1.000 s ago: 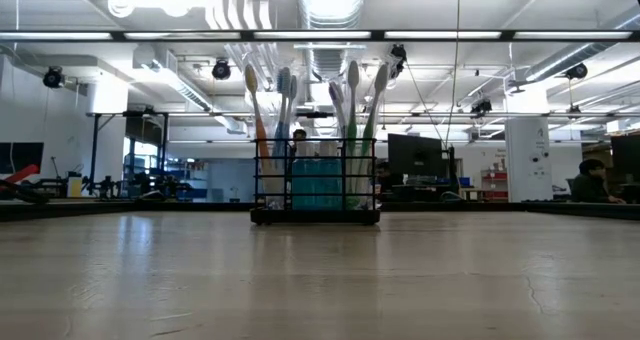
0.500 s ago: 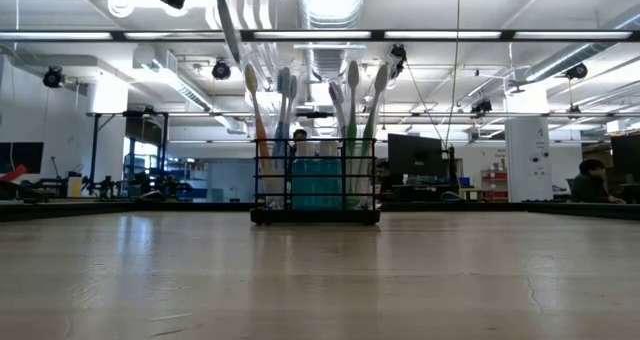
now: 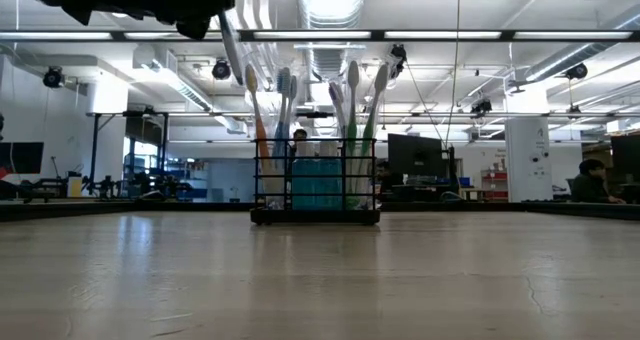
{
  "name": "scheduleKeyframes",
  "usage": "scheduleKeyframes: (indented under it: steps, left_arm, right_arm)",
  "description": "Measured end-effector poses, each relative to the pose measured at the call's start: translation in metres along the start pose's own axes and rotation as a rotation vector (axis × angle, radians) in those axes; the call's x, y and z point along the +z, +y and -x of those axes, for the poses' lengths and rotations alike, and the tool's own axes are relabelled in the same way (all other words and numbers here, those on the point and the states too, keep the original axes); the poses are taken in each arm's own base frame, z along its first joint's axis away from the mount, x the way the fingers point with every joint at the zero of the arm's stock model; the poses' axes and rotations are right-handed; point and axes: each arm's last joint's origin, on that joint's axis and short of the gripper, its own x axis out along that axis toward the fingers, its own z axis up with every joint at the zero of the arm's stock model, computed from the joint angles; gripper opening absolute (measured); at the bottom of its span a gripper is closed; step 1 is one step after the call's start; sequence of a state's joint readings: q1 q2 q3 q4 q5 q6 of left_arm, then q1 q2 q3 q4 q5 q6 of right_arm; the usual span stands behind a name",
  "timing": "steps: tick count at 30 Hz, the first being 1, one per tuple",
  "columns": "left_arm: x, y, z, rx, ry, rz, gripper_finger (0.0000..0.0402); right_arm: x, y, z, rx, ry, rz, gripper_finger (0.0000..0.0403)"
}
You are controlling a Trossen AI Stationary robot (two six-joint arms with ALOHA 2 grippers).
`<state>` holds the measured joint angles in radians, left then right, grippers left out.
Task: Pick & Place toothbrushing station
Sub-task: Put the blue toothbrush into the black wire organizer
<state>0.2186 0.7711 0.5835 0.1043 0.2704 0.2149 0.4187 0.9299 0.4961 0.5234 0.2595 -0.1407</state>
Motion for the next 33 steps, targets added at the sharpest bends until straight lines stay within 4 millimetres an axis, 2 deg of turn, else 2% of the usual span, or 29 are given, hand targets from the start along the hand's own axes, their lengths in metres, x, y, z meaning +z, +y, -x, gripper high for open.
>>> scheduleKeyframes:
  steps: [5, 11, 17, 21, 24, 28, 33]
  left_arm:
    - [0.003, -0.001, 0.014, -0.099, -0.03, 0.0, 0.0027]
    - [0.005, -0.007, 0.038, -0.108, -0.016, -0.071, 0.0027]
    - [-0.01, -0.013, 0.049, -0.104, -0.009, -0.087, 0.0027]
    - [-0.032, -0.018, 0.052, -0.091, -0.012, -0.074, 0.0027]
    - [-0.044, -0.021, 0.051, -0.074, -0.07, -0.06, 0.0027]
    - [-0.051, -0.02, 0.047, -0.025, -0.173, -0.049, 0.0027]
    - [-0.055, -0.012, 0.037, 0.094, -0.151, -0.042, 0.0027]
  right_arm:
    - [-0.011, -0.004, 0.02, 0.0, -0.019, -0.027, 0.0008]
    - [-0.021, -0.009, 0.044, -0.009, -0.058, -0.074, 0.0008]
    - [-0.045, -0.014, 0.064, -0.038, -0.124, -0.085, 0.0008]
    - [-0.062, -0.014, 0.072, -0.075, -0.159, -0.09, 0.0008]
    - [-0.063, -0.016, 0.074, -0.12, -0.182, -0.085, 0.0008]
    - [-0.062, -0.016, 0.074, -0.121, -0.176, -0.084, 0.0008]
    - [-0.06, -0.016, 0.073, -0.123, -0.18, -0.071, 0.0008]
